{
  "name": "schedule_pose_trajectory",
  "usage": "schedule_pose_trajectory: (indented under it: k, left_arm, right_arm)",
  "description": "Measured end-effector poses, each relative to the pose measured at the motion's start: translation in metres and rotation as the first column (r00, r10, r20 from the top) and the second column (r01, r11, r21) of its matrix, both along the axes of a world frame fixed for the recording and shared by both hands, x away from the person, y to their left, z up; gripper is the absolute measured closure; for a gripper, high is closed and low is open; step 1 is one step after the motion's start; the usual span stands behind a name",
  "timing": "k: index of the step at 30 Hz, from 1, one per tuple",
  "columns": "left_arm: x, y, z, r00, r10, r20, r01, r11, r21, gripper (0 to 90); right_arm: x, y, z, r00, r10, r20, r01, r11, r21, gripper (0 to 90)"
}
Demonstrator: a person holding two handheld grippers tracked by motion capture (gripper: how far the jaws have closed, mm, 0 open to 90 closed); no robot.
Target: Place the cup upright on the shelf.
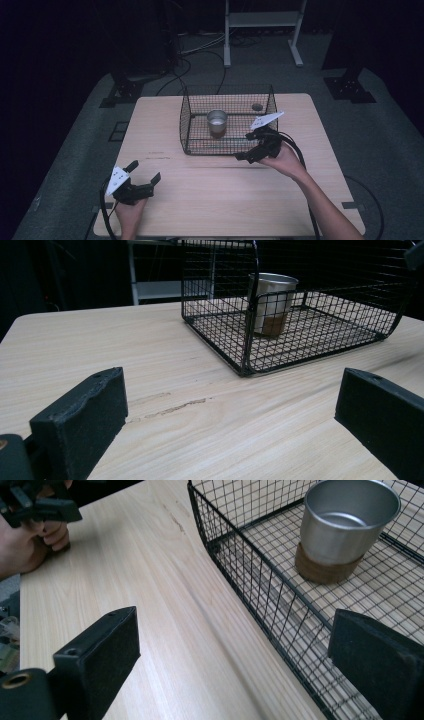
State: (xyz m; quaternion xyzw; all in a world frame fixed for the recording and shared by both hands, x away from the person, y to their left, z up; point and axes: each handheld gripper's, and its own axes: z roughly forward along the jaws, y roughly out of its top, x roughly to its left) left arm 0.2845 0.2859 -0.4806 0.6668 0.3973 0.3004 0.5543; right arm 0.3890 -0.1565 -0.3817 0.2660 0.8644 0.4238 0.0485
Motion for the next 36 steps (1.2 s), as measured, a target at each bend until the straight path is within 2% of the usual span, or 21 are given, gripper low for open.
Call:
schedule_pose_trajectory:
  k: [8, 16, 29, 36]
  left_arm:
    - [0.0, 0.0, 0.0, 1.0, 0.003, 0.001, -0.003, 1.0, 0.001, 0.0]
    - [0.0, 0.0, 0.0, 1.0, 0.004, -0.005, -0.004, 1.0, -0.001, 0.0]
    - [-0.001, -0.001, 0.0, 1.0, 0.006, 0.003, -0.006, 1.0, 0.007, 0.0]
    - [0.0, -0.001, 0.0, 1.0, 0.006, 0.002, -0.006, 0.9999, 0.008, 0.0]
  right_arm:
    - [-0.013, -0.013, -0.009, 0.9998, -0.011, -0.015, 0.011, 1.0, 0.029, 5.8]
    - [-0.026, -0.031, -0.028, 0.9989, -0.028, -0.037, 0.03, 0.999, 0.039, 5.8]
    - [-0.04, -0.043, -0.035, 0.9991, -0.035, -0.024, 0.035, 0.999, 0.035, 5.8]
    - [-0.045, -0.056, -0.037, 0.998, -0.061, -0.018, 0.061, 0.998, 0.035, 5.8]
